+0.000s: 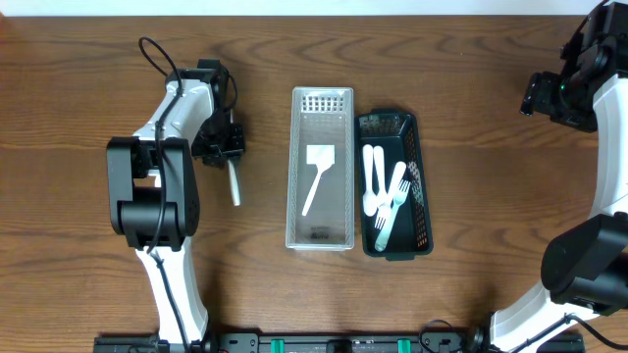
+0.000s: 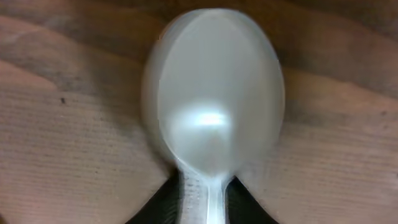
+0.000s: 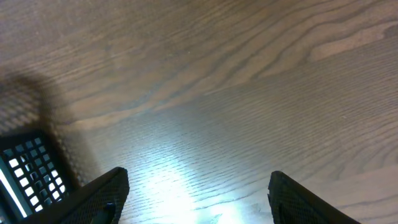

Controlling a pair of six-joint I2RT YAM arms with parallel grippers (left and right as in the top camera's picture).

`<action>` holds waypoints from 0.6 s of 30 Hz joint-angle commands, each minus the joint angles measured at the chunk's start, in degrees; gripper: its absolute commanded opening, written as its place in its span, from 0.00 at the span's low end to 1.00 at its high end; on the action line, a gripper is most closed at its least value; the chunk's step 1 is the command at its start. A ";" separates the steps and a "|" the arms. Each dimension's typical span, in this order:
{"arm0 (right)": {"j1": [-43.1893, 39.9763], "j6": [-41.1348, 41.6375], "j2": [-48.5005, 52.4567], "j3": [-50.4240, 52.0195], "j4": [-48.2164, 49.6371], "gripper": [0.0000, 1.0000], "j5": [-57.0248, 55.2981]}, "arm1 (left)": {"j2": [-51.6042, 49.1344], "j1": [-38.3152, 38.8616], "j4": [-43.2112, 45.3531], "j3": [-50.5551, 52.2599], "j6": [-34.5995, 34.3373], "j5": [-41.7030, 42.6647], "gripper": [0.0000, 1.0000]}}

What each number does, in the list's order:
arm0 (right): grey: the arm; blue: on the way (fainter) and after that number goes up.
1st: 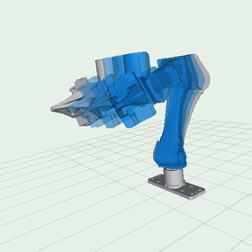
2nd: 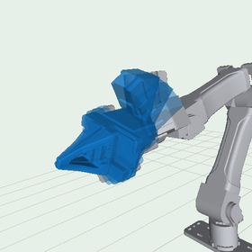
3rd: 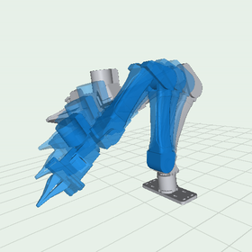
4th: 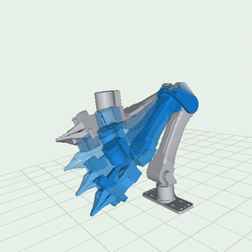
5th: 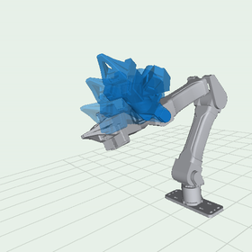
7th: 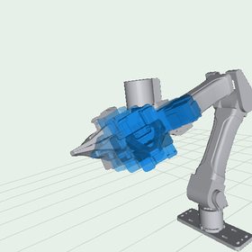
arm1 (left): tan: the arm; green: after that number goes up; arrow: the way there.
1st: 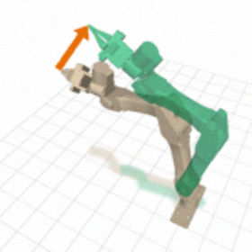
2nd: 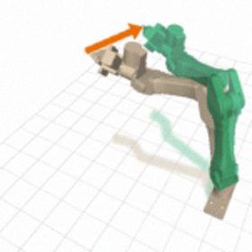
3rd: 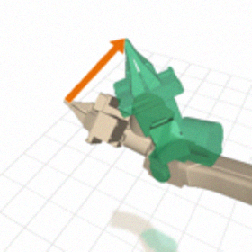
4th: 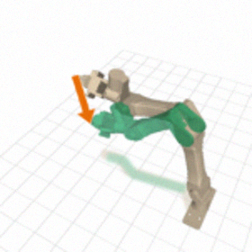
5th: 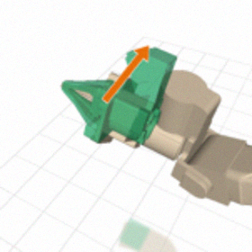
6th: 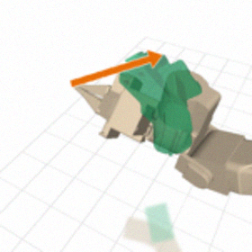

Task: Pack container
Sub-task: 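Return the left gripper to the spoons and grasp another spoon, then carry the spoon right and release it into the grey basket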

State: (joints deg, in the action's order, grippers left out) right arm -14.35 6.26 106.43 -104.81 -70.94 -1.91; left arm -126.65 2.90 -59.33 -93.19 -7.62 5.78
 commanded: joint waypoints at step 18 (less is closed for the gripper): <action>-0.26 -0.76 0.07 0.24 -0.17 0.75 0.26 | 21.90 13.35 -4.87 -5.42 -0.17 -0.20 0.06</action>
State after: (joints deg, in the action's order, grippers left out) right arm -14.35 6.28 106.43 -104.81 -70.94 -1.91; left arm -112.05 11.73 -64.49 -95.96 -7.49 5.61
